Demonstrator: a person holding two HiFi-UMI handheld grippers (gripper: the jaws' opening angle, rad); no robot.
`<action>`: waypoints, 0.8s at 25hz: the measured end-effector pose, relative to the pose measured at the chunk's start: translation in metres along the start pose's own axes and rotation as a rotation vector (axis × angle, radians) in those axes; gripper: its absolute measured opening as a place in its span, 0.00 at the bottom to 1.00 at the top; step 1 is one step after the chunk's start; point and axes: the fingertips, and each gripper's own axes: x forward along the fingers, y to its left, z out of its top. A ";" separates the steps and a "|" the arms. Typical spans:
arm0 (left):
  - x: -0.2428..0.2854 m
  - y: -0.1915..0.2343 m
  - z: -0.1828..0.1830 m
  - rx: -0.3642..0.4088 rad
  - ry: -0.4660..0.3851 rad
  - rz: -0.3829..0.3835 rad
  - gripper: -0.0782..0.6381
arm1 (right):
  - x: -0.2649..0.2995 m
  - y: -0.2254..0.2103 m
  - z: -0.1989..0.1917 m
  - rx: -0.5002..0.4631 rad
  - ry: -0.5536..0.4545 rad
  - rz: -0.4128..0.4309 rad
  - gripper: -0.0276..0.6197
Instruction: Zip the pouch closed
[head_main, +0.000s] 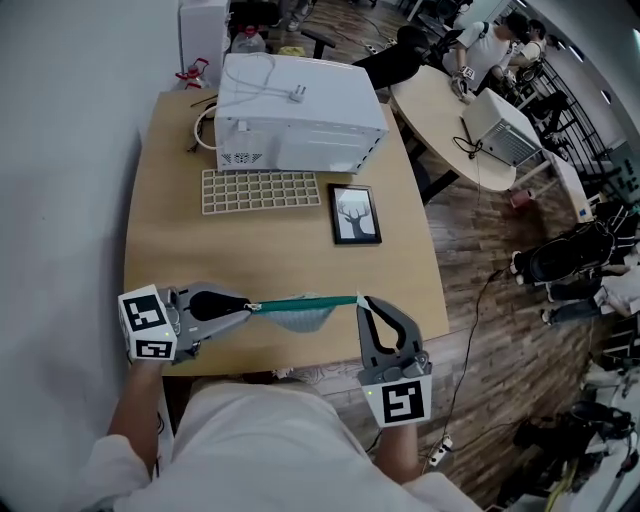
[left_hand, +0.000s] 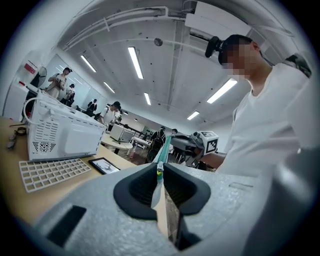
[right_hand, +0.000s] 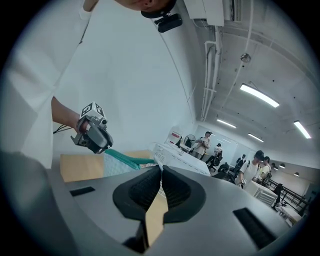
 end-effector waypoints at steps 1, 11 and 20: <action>0.002 0.003 -0.001 0.009 0.000 0.007 0.17 | 0.000 0.000 0.002 0.009 -0.007 -0.002 0.06; 0.011 0.020 -0.003 0.066 -0.010 0.046 0.18 | 0.007 -0.004 0.010 0.031 -0.013 -0.044 0.07; -0.009 0.038 0.008 0.071 -0.083 0.135 0.18 | 0.009 -0.025 0.010 0.054 -0.037 -0.125 0.07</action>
